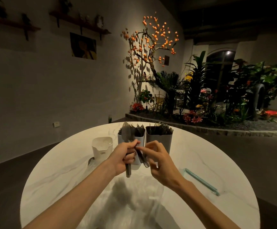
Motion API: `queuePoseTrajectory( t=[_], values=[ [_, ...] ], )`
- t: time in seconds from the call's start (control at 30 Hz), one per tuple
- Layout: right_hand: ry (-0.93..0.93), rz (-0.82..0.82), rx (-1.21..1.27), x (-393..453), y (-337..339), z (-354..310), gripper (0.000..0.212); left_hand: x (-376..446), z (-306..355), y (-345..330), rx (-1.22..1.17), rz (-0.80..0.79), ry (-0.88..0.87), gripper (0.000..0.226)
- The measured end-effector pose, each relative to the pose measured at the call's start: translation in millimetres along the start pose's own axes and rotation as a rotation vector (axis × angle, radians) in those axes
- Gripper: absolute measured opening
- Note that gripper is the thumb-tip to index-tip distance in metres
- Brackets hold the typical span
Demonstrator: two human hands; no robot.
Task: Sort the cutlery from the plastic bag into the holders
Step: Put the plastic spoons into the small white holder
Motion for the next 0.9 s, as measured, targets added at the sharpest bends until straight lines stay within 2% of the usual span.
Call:
queuePoseTrajectory(
  t=[0.03,0.1,0.13,0.2,0.33,0.5,0.6,0.73,0.8,0.9],
  values=[
    [-0.054,0.011,0.058,3,3,3,0.070,2,6,2,0.058,0.013,-0.030,0.020],
    [-0.244,0.048,0.273,17,15,9,0.055,3,20,1,0.247,-0.017,-0.049,0.019],
    [-0.349,0.027,0.387,28,21,9,0.049,2,25,-1,0.350,-0.060,-0.036,0.018],
    [-0.442,-0.045,0.496,51,30,5,0.054,1,32,-10,0.510,-0.161,0.014,0.016],
    [-0.336,-0.130,0.628,92,44,-4,0.027,3,50,-22,0.563,-0.295,0.096,0.013],
    [-0.307,-0.424,0.976,133,51,-2,0.027,17,89,-12,0.571,-0.376,0.128,0.011],
    [-0.304,-0.500,1.028,153,48,6,0.035,29,102,-8,0.556,-0.414,0.152,0.010],
    [-0.294,-0.352,0.900,179,48,19,0.036,55,108,-1,0.512,-0.351,-0.023,0.022],
    [-0.262,-0.281,0.794,190,46,21,0.031,66,109,5,0.477,-0.312,-0.082,0.021],
    [-0.246,-0.226,0.788,201,42,26,0.026,74,109,10,0.370,-0.282,-0.124,0.019]
  ],
)
Point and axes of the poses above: each hand's wrist, its own x-axis towards the middle knuckle, its own y-axis out of the back of the hand, z = x × y, the point moved 4 cm from there along x, towards the middle knuckle, and after that the axes turned 11 degrees about -x, right-handed, at the moved point
